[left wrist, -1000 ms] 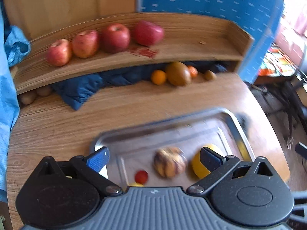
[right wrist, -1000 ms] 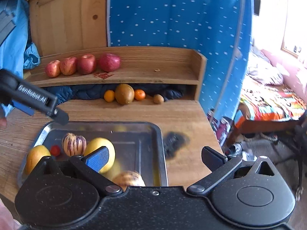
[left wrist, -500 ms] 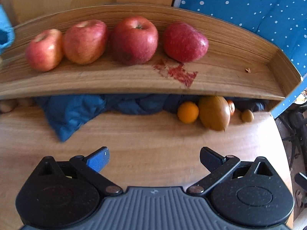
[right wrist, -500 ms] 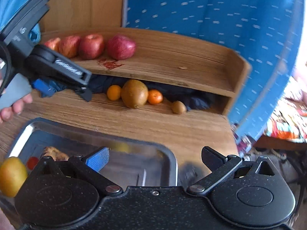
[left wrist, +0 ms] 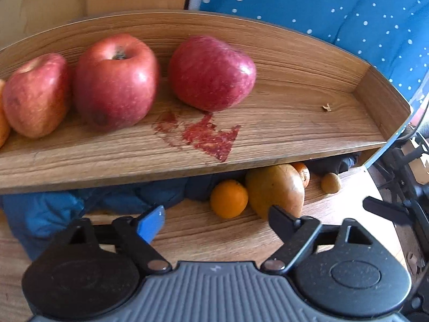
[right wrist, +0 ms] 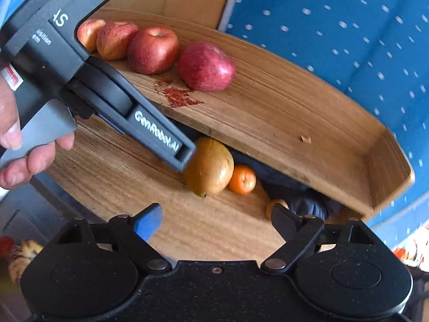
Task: Organize fruits
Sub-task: 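Grasp a small orange with the left tool while the right tool grasps a brown pear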
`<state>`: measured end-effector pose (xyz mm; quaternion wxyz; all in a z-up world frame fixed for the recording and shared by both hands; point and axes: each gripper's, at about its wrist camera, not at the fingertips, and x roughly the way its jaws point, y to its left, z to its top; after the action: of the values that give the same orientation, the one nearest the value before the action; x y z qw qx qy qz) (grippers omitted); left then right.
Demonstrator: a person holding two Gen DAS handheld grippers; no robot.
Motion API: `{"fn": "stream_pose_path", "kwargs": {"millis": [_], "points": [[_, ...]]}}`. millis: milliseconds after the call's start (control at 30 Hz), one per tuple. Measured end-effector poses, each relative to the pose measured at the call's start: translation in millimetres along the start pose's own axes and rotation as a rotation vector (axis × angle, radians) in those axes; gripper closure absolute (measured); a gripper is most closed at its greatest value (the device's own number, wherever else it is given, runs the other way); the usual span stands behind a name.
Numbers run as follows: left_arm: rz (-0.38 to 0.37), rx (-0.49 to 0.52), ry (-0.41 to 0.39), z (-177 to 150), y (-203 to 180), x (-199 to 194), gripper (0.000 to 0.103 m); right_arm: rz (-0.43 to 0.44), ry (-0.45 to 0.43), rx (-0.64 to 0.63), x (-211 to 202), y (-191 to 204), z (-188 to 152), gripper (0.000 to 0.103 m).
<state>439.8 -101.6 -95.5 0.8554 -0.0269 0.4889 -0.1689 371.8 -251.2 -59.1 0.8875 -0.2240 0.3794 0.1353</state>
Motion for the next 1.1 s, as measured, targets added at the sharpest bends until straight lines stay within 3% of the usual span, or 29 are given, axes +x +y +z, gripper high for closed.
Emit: {"fn": "stream_pose_path", "kwargs": {"millis": [100,300,767,1100], "points": [[-0.020,0.006,0.005,-1,-1,4,0.037,0.000,0.004,-0.034,8,2,4,0.021],[-0.042,-0.002,0.002,5,3,4,0.048,0.016,-0.006,-0.087,19,7,13,0.026],[-0.059,-0.016,0.016,10,9,7,0.050,0.007,0.001,-0.196,48,9,26,0.037],[-0.073,-0.041,0.028,11,13,12,0.045,0.006,0.008,-0.237,65,7,34,0.044]]}}
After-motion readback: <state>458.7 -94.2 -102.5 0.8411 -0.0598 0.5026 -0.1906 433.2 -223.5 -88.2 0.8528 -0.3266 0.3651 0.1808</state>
